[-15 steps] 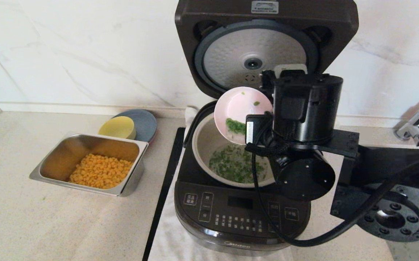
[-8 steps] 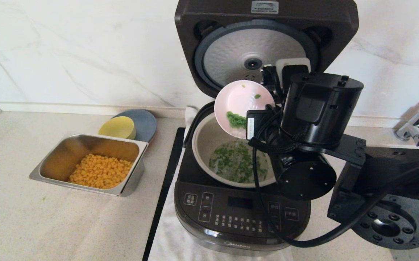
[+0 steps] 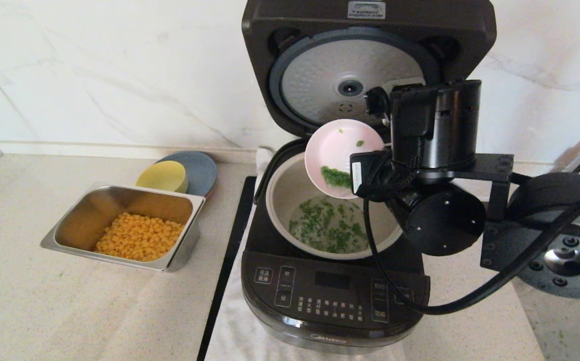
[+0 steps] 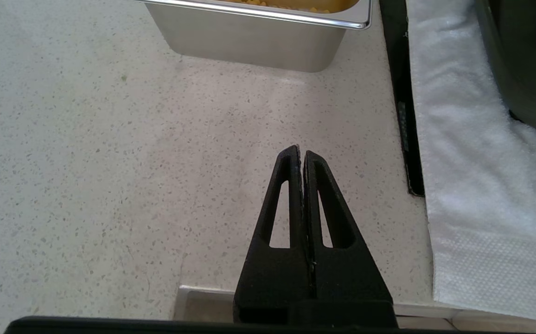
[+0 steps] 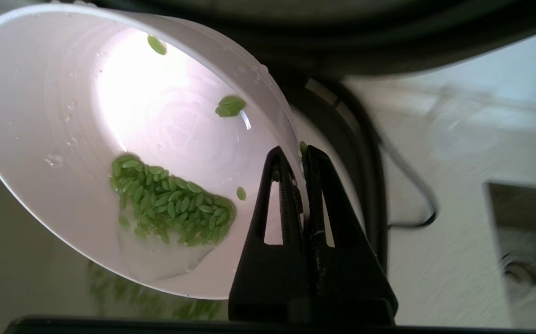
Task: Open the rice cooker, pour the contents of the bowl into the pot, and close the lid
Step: Pour the water from the bowl into the rice cooker, then fill a bowl with water from the tap
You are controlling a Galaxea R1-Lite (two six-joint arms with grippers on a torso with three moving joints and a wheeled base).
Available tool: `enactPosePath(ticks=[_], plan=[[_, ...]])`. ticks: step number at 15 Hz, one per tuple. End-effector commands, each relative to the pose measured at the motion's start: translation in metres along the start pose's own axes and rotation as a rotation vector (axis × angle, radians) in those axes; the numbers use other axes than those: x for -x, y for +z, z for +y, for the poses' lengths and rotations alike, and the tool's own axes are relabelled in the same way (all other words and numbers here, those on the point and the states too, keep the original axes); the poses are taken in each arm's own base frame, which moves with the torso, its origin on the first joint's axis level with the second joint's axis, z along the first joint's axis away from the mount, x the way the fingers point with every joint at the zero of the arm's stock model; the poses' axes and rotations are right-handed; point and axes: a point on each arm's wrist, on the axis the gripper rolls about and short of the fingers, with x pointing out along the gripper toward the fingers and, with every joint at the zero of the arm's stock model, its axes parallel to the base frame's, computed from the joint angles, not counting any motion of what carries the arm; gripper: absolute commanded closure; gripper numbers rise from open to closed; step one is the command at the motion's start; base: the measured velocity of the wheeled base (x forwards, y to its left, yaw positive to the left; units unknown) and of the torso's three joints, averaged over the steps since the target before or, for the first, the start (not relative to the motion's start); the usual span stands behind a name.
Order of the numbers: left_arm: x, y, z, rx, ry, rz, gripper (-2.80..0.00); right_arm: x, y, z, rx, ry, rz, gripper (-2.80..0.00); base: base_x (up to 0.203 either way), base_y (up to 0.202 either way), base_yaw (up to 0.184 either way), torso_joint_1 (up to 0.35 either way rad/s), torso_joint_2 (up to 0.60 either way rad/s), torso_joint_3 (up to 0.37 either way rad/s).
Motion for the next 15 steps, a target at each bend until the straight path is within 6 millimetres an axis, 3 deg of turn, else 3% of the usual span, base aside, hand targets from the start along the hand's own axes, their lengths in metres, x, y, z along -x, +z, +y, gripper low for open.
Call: enactPosePath(ticks=[1,6,8,11,15], plan=[[0.000,0.000,0.000,0.000,0.000,0.000,0.00,-0.004,0.005,-0.009,-0.022,0.028,0.124,0.00,0.000,0.000,0.000,0.000,0.00,0.000],[0.000,0.000,0.000,0.000,0.000,0.000,0.00,-0.018,0.035,-0.039,-0.304,0.172,0.516,0.00,0.000,0.000,0.000,0.000,0.00,0.000],[0.000,0.000,0.000,0.000,0.000,0.000,0.00,-0.029,0.035,-0.055,-0.412,0.197,0.678,0.00,0.000,0.000,0.000,0.000,0.00,0.000],[0.000,0.000,0.000,0.000,0.000,0.000,0.00,-0.020,0.033,-0.063,-0.398,0.208,0.775,0.00,0.000,0.000,0.000,0.000,0.00,0.000],[0.000,0.000,0.000,0.000,0.000,0.000,0.00,0.004,0.046,-0.080,-0.438,0.277,0.830,0.00,0.000,0.000,0.000,0.000,0.00,0.000]])
